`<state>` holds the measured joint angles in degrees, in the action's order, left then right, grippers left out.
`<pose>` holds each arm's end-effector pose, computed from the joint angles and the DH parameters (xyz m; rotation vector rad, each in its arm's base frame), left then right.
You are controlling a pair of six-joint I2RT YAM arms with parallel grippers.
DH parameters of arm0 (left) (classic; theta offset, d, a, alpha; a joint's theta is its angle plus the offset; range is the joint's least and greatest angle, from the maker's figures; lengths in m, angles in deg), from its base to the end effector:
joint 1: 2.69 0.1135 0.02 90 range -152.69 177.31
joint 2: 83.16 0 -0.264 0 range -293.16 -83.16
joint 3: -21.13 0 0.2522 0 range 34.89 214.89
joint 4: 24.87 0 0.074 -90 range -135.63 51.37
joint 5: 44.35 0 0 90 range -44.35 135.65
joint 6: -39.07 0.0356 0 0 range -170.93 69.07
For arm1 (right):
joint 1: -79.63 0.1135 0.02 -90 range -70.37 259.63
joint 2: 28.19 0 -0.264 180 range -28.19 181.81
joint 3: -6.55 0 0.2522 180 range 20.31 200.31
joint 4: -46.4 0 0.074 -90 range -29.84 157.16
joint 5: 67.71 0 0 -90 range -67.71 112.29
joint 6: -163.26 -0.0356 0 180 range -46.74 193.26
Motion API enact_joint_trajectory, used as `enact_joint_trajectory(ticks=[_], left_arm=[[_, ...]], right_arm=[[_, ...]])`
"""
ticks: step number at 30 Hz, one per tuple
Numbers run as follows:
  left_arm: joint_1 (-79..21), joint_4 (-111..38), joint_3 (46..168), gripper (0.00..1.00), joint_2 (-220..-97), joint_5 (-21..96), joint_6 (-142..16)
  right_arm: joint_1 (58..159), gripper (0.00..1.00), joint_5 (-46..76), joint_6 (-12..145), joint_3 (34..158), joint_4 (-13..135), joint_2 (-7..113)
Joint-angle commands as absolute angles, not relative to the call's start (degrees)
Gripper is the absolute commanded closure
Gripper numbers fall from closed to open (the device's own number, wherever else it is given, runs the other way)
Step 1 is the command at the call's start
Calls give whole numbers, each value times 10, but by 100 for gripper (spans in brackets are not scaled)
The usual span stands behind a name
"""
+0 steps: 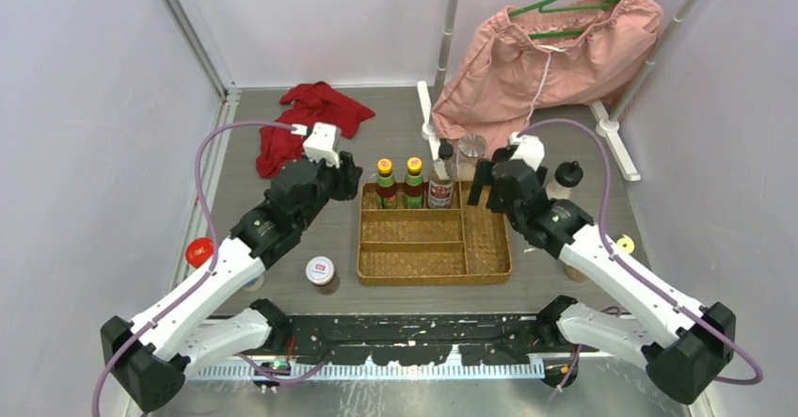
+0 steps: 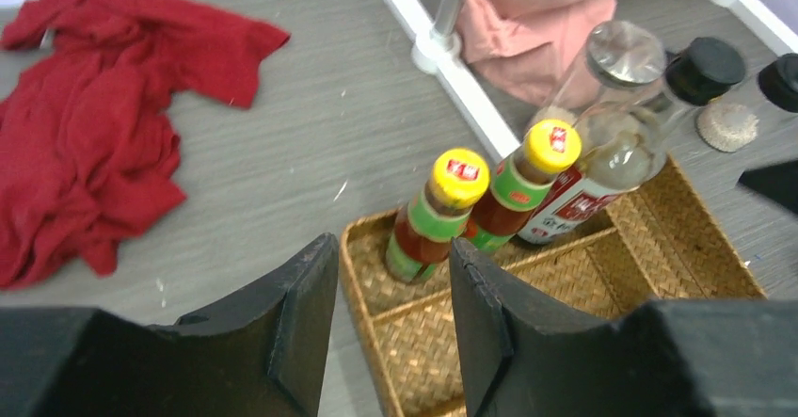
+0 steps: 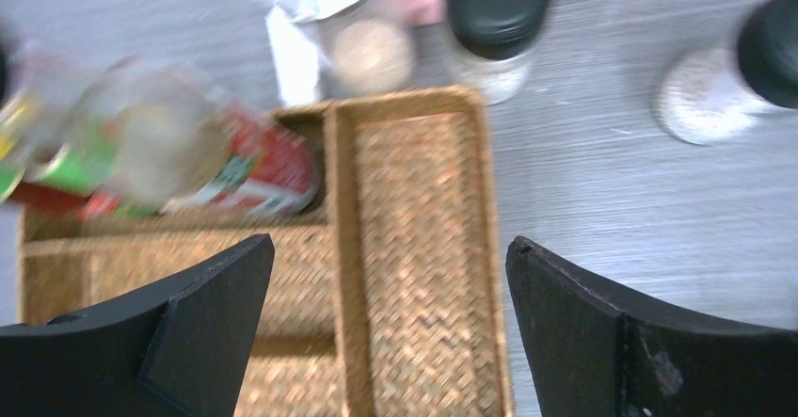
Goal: Organize the condiment bottles
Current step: Pick up the bottle from the center of the board.
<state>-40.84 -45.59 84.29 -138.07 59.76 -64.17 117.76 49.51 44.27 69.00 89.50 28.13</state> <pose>0.1814 -0.1314 0.3423 0.2127 1.7890 -0.4243 0.1743 0.1161 0.2966 0.0865 2.1374 0.1573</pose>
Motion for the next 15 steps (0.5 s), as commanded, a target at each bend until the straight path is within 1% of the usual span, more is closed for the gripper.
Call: enact_joint_trajectory(ticks=[1,3,5,9,15], left_arm=[[-411,-586,853,52,-1352,649,-698],[-410,-595,845,52,-1341,644,-704],[-410,-605,840,53,-1336,641,-715],[-410,-607,827,53,-1331,626,-723],[-411,-610,817,55,-1331,623,-727]], right_arm=[[1073,0,523,378,718,943,306],[1028,0,509,366,714,943,317],[1009,0,523,359,716,948,336],[990,0,535,359,726,942,379],[973,0,481,400,740,863,425]])
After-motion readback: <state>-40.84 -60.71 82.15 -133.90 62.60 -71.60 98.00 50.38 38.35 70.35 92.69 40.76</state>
